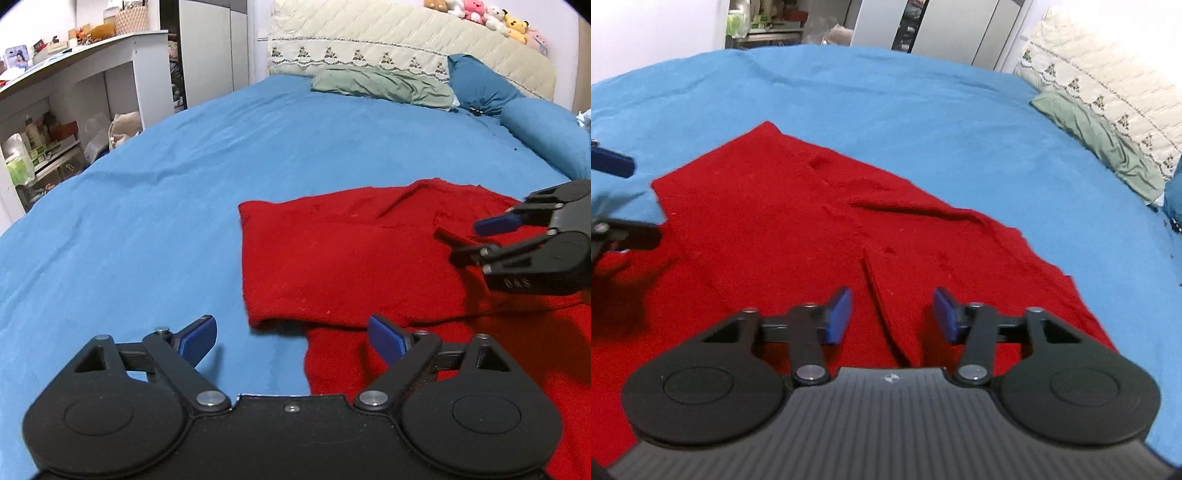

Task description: Fold small clothes

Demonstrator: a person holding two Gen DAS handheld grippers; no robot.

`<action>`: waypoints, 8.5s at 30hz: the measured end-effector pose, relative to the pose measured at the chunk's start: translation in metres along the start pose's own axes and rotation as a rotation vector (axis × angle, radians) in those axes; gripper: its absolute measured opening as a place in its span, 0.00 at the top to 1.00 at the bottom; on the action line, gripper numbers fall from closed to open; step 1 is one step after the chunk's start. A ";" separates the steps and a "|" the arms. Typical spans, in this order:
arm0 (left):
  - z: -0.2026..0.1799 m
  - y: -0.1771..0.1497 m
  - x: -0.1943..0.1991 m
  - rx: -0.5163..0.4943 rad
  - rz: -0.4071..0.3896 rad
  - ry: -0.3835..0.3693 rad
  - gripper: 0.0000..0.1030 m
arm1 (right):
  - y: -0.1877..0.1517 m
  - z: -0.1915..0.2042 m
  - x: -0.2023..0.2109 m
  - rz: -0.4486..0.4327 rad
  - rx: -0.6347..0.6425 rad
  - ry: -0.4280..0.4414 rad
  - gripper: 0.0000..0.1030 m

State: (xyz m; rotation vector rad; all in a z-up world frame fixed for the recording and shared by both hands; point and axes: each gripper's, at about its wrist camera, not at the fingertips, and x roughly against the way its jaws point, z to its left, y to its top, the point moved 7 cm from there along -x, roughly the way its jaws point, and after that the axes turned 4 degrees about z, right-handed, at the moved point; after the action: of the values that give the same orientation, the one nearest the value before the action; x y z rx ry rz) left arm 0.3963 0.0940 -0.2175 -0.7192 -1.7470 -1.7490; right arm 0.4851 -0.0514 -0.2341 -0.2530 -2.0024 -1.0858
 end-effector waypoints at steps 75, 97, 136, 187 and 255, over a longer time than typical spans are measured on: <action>-0.070 0.023 -0.048 -0.045 0.036 -0.202 0.48 | -0.179 -0.230 0.041 -0.053 -0.879 -0.277 0.03; 0.003 -0.008 0.220 0.011 -0.045 -0.134 0.14 | -0.180 -0.102 0.401 -0.185 -0.735 -0.165 0.02; 0.006 -0.208 0.152 0.017 0.317 -0.202 0.92 | -0.372 0.055 0.313 0.220 -0.858 -0.164 0.68; -0.031 0.149 -0.116 0.342 -0.051 -0.152 0.95 | -0.157 -0.312 0.037 -0.116 -1.096 -0.111 0.79; -0.189 0.025 -0.070 -0.145 0.175 -0.198 0.00 | -0.253 -0.181 0.107 -0.035 -0.900 -0.093 0.59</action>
State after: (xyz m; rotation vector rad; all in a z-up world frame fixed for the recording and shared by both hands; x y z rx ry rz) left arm 0.4661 -0.0938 -0.2518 -1.1065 -1.6363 -1.7460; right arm 0.3888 -0.3652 -0.2555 -0.7368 -1.4672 -1.9715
